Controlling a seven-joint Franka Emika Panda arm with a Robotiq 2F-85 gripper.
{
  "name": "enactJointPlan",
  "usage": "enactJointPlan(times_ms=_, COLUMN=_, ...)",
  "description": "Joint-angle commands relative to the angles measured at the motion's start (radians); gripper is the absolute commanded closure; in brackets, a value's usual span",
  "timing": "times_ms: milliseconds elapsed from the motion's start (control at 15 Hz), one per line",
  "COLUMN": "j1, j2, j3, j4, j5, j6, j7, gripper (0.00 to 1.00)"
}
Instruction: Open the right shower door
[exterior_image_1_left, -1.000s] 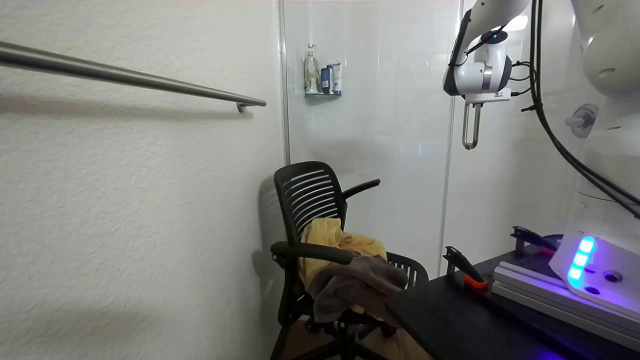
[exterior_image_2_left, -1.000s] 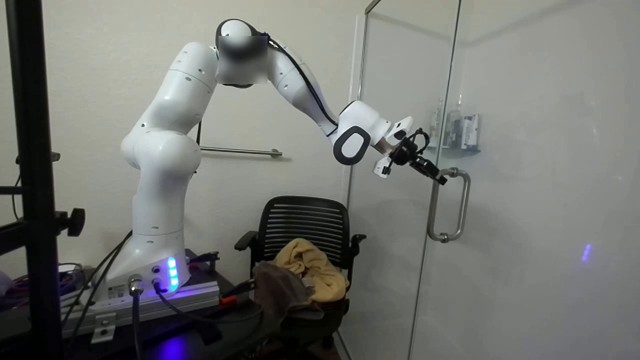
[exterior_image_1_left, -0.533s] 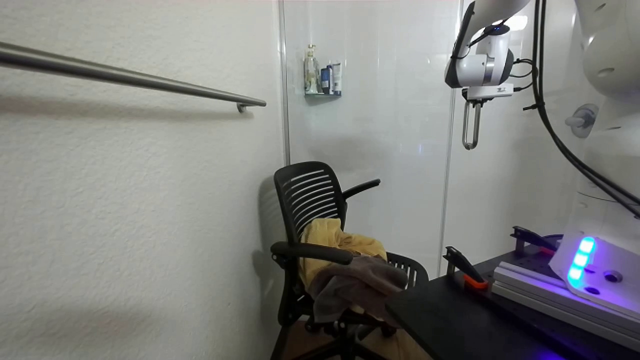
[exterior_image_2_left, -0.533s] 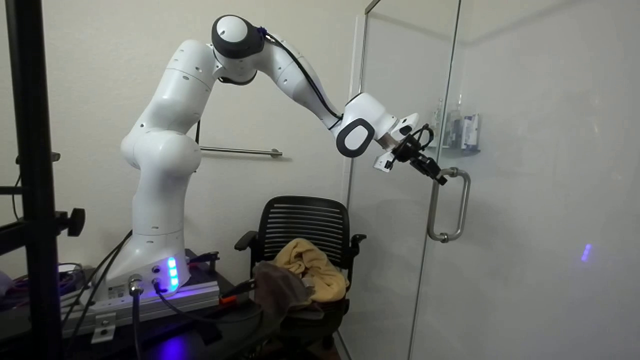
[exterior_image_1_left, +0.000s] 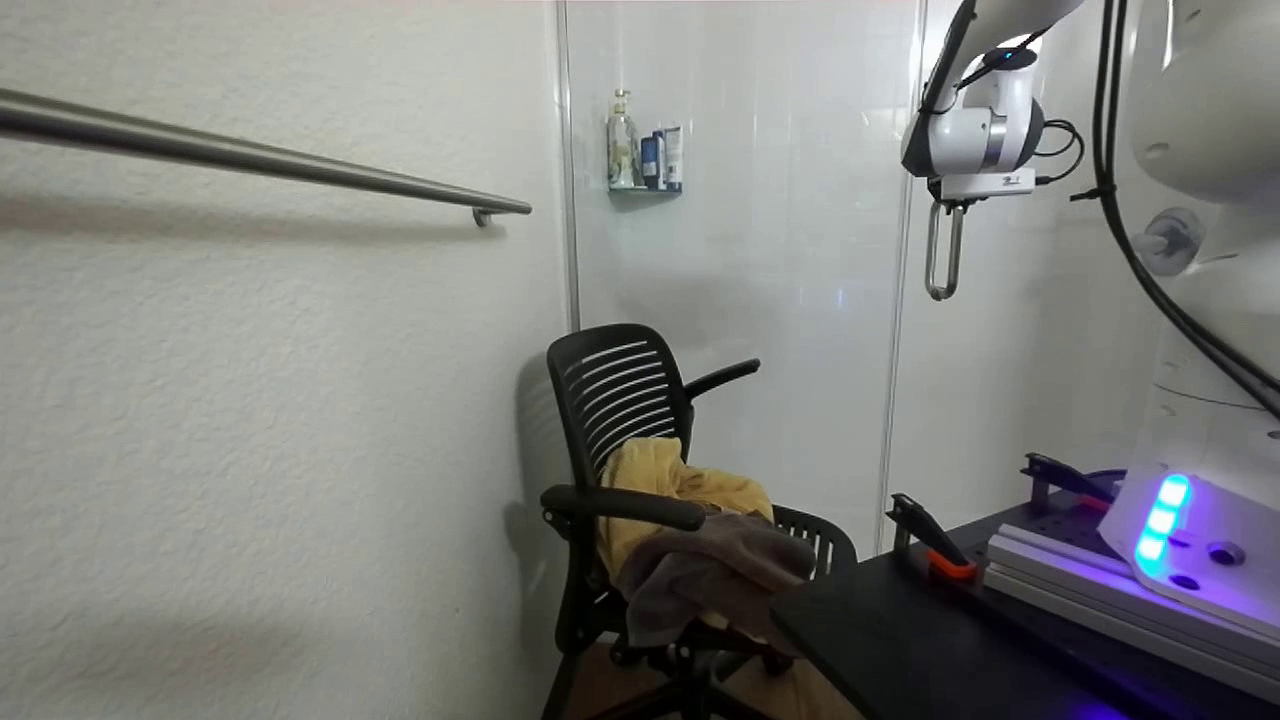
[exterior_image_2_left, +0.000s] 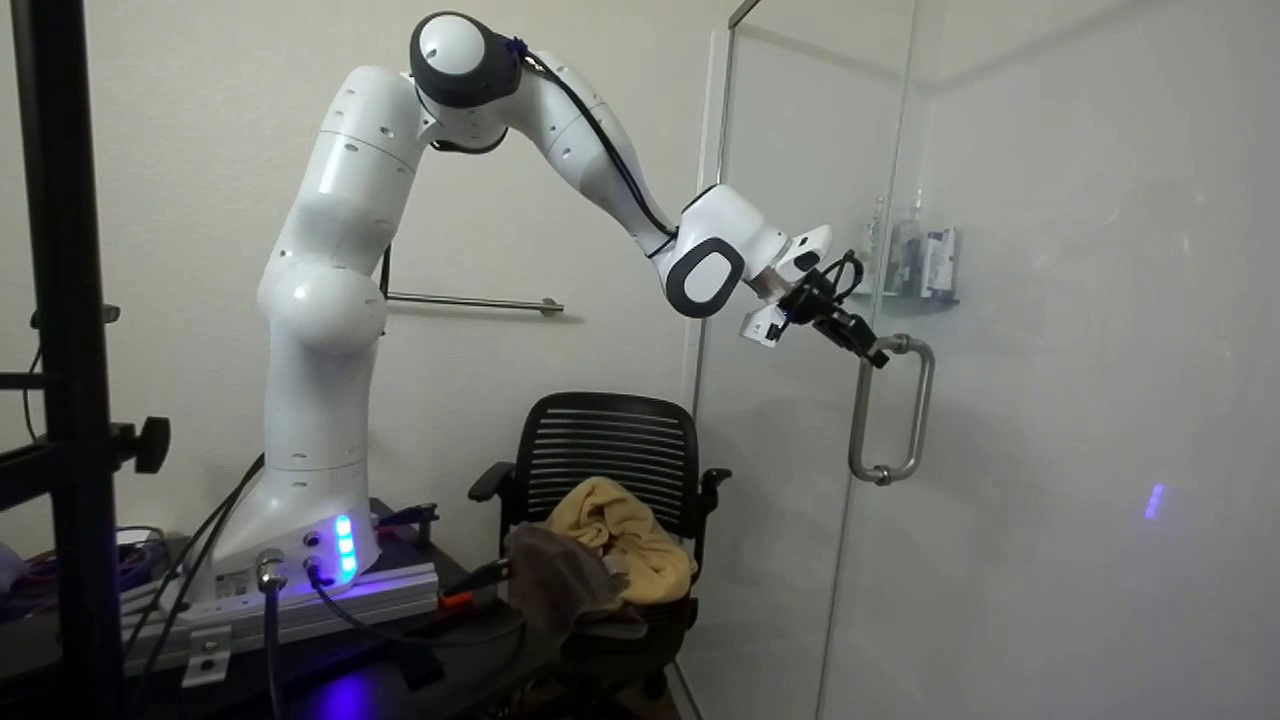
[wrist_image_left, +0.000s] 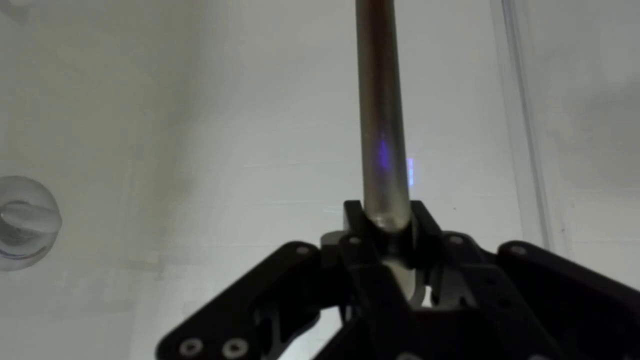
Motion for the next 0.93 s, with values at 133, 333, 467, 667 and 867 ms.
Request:
enactJointPlan(times_ms=133, j1=-0.302, j2=-0.259, j3=0.354, j4=-0.160, j5=-0.117, j6=-0.076, j7=-0.009, gripper=0.94)
enactJointPlan(times_ms=333, j1=-0.474, j2=-0.327, j3=0.539, j4=-0.201, j5=-0.063, j6=-0.164, j7=-0.077, gripper=0.94)
enactJointPlan(times_ms=467, j1=-0.568, j2=-0.374, j3=0.645, j4=-0.212, j5=0.082, j6=-0.248, j7=-0.217, gripper=0.94)
enactJointPlan(times_ms=667, j1=-0.610, j2=-0.440, j3=0.651, j4=-0.192, j5=0.336, j6=-0.420, j7=-0.489, gripper=0.94)
enactJointPlan(times_ms=867, j1=-0.619, j2=-0.501, j3=0.564, j4=-0.208, j5=0.557, j6=-0.597, j7=-0.801, gripper=0.94)
